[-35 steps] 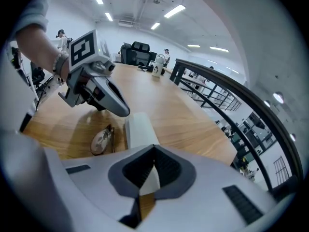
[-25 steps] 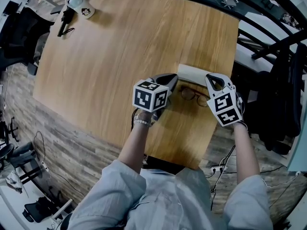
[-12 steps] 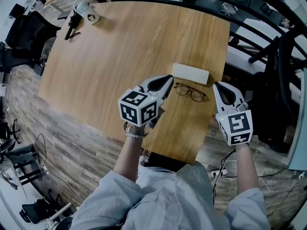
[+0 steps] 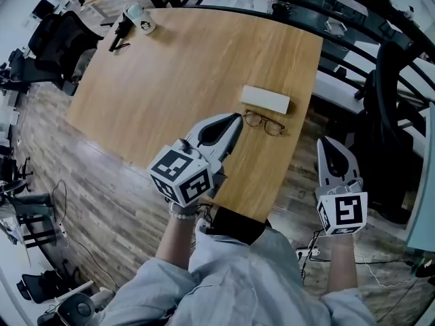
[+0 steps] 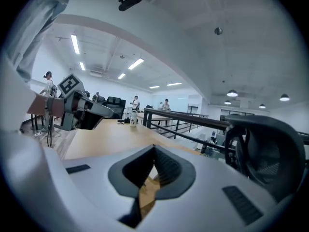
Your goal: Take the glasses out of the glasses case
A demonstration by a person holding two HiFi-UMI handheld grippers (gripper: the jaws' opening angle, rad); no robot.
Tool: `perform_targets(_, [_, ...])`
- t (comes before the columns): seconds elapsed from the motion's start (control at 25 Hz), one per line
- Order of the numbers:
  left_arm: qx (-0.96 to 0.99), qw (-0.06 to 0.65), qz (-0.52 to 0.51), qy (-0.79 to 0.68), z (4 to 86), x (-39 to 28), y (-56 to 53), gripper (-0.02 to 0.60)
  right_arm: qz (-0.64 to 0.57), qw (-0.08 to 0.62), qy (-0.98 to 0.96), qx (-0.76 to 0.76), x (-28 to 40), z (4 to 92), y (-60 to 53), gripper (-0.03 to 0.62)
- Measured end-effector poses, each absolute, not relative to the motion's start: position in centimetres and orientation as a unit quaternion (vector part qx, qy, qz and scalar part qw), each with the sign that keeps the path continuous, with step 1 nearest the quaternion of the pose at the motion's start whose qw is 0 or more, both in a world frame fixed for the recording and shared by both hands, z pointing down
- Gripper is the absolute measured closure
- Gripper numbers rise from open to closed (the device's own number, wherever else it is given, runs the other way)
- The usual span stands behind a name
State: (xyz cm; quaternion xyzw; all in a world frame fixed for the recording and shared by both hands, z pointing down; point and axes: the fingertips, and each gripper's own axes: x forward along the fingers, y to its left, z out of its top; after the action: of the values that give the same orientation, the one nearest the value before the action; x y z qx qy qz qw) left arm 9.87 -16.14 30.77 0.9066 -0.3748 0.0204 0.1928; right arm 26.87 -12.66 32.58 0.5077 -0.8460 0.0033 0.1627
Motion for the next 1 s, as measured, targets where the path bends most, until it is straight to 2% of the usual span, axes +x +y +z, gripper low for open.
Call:
perform_targets(0.24, [0.909,0.168,0.011,-0.381,27.2,9.7,-12.8,0.578,0.027,0.123,-0.833,0.539,28.6,30.9,-9.5,0.592])
perform_targets(0.48, [0.917,0.135,0.016,-0.374,25.3,8.9,-10.5,0.578,0.025,0.114,-0.822,0.557,28.1,29.9,-7.3,0.592])
perform_targets(1.0, [0.939,0.12,-0.013,-0.321,23.4,2.6,-2.5,0.578,-0.025,0.1,-0.792,0.602,20.4,25.9,1.0,0.592])
